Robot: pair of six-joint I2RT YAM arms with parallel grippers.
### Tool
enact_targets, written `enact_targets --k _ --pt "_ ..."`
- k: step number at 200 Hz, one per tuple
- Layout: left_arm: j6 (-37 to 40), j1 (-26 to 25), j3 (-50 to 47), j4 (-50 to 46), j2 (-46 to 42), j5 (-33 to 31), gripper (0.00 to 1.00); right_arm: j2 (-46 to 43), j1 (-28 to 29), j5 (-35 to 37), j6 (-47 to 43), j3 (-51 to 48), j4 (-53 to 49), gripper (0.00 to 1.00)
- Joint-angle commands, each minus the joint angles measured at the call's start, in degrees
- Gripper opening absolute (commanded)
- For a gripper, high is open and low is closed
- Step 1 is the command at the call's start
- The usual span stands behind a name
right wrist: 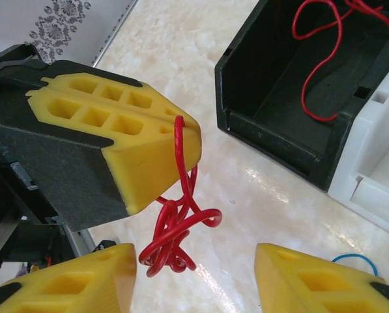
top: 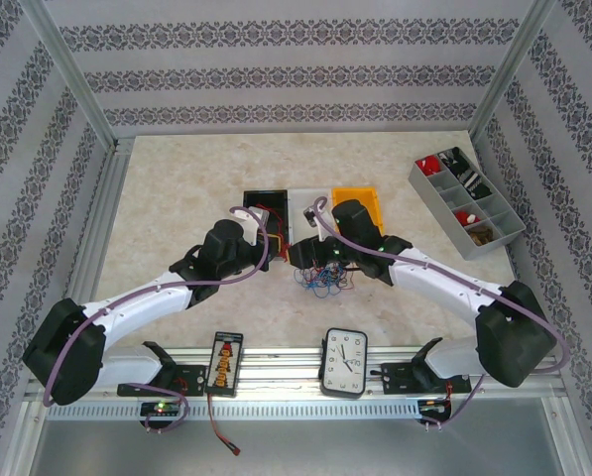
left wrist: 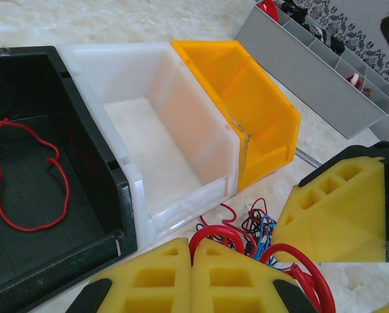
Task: Untangle the cables
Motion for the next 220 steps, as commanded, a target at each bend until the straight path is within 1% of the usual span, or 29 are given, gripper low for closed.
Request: enact_targets --k 1,8,23,40,57,69,82,92,104,124,143,165,181,205,220 --pt "-1.5 0.5 -1.0 3.9 0.2 -0.1 0.00 1.3 1.0 -1.9 -0.8 2.2 1.6 0.46" --pt "-1.6 0.5 -1.1 4.4 0.2 0.0 0.00 1.8 1.0 -1.5 -0.6 2.2 1.7 0.42" --pt "-2.2 0.5 -1.5 5.3 -0.2 -0.4 0.00 2.7 0.9 -1.1 -0.5 2.4 1.7 0.26" --pt "-2.5 0.6 -1.8 5.8 -0.8 -1.1 0.00 3.2 0.3 1.0 0.3 1.7 1.8 0.14" --pt "-3.1 0.7 -1.9 5.1 -1.7 -3.5 0.00 2.5 -1.2 5.1 2.2 -0.2 2.4 0.10" --pt "-3.7 0.8 -1.9 3.5 -2.6 -7.3 0.00 1.6 -2.6 8.8 3.8 -1.7 2.1 0.08" --pt "-4.6 1.3 -2.2 2.0 -4.1 -11.1 0.00 0.5 -4.5 13.0 6.1 -3.8 1.7 0.00" --pt "-5.6 1.9 -2.7 1.3 -5.3 -13.9 0.00 -0.5 -6.0 16.6 7.9 -5.3 0.8 0.00" --pt "-7.2 3.1 -3.6 1.2 -6.5 -15.8 0.00 -2.0 -7.7 19.2 9.5 -7.3 0.6 0.00" --pt "-8.6 5.2 -4.6 1.6 -7.6 -14.6 0.00 -4.5 -9.3 24.4 11.8 -9.7 -0.7 0.00" --pt "-9.9 6.5 -5.2 1.5 -7.8 -13.6 0.00 -6.6 -10.7 27.9 13.3 -11.3 -1.8 0.00" --pt "-10.3 7.1 -5.7 2.0 -7.6 -12.9 0.00 -7.9 -11.3 28.1 12.8 -11.7 -1.9 0.00" --pt "-11.3 7.8 -6.0 1.8 -8.0 -13.9 0.00 -8.3 -12.0 28.9 13.2 -11.8 -2.8 0.00" --pt "-16.7 12.4 -8.2 2.5 -9.5 -13.1 0.00 -8.7 -15.5 28.6 16.7 -13.6 -3.6 0.00" --pt "-17.4 14.4 -8.6 1.4 -10.6 -13.2 0.00 -8.7 -17.3 28.8 18.5 -14.5 -4.1 0.00"
